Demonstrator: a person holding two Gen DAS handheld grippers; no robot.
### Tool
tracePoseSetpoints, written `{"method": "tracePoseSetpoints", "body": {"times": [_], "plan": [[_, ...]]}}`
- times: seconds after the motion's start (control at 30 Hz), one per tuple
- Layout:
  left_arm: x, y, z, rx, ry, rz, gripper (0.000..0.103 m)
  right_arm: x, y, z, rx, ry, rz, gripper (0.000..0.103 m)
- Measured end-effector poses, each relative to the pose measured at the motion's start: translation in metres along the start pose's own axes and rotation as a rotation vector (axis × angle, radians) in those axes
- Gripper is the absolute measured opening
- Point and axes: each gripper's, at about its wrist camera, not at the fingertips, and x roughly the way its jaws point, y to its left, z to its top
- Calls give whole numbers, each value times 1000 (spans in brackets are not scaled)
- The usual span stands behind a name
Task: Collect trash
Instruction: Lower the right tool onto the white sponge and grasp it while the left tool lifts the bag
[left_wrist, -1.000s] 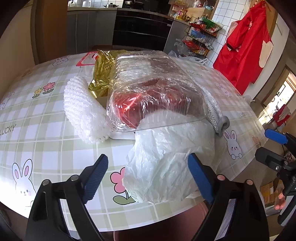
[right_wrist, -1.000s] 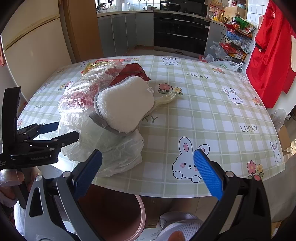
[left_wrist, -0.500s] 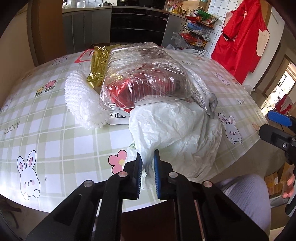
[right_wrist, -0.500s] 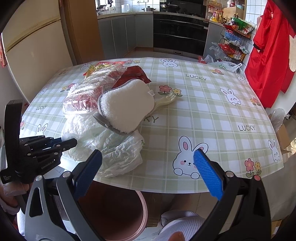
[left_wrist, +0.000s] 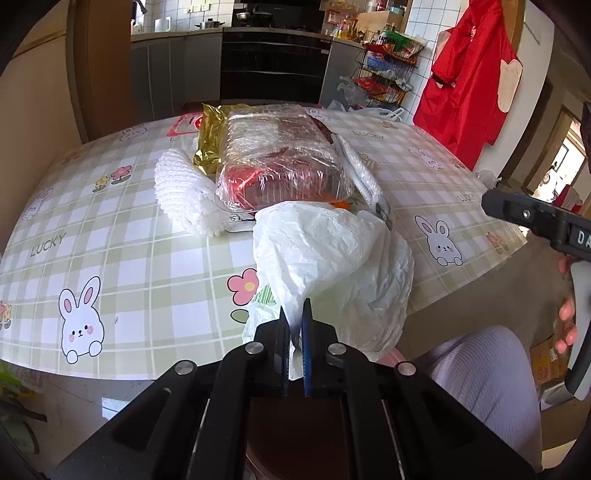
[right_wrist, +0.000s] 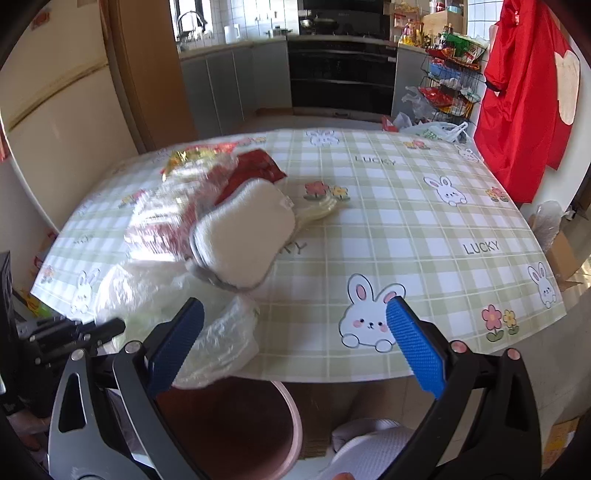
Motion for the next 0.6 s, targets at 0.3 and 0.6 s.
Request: {"method": "tracePoseSetpoints", "body": {"times": [0.3, 0.6], "plan": [[-23, 41, -17, -135, -56, 5, 4, 39, 25, 8, -50, 52, 116, 97], [-36, 61, -20, -179, -97, 40, 4, 99, 16, 17, 90, 101, 96, 97]]}}
